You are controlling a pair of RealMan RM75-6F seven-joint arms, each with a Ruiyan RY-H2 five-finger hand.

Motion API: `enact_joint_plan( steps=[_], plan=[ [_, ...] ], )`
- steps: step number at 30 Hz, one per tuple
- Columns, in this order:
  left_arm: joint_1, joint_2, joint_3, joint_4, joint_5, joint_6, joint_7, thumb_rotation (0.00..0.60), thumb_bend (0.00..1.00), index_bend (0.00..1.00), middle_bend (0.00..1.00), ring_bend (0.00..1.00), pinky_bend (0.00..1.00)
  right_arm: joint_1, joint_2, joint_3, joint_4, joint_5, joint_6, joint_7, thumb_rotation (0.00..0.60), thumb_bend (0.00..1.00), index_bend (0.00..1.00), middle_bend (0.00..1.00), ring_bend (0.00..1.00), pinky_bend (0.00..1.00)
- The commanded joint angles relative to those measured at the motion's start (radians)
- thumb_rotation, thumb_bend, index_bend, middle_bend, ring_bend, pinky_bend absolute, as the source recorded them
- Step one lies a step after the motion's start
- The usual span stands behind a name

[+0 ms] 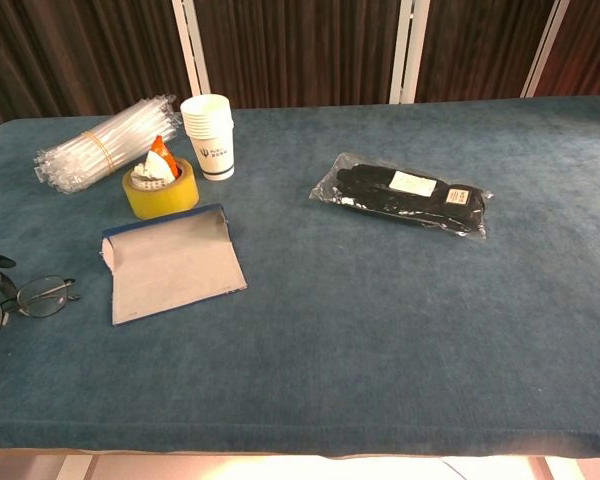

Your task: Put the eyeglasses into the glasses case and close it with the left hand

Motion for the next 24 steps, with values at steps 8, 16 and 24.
enact_joint_plan(
  steps=[8, 16, 24],
  plan=[
    [0.005, 0.027, 0.036, -0.031, 0.096, 0.0, -0.062, 0.49, 0.41, 0.31, 0.02, 0.0, 0.09, -0.001, -0.002, -0.001, 0.0, 0.002, -0.001, -0.009, 0.6, 0.28, 0.0, 0.0, 0.0, 0.0],
    [-0.019, -0.009, 0.006, 0.036, 0.067, -0.033, -0.113, 0.578, 0.34, 0.38, 0.04, 0.0, 0.09, -0.002, -0.001, -0.002, -0.001, 0.0, 0.001, -0.007, 0.6, 0.28, 0.0, 0.0, 0.0, 0.0],
    [-0.031, -0.031, 0.001, 0.056, 0.057, -0.028, -0.104, 0.6, 0.37, 0.48, 0.05, 0.0, 0.09, -0.002, -0.001, -0.002, 0.001, -0.001, 0.001, -0.005, 0.6, 0.28, 0.0, 0.0, 0.0, 0.0]
  ],
)
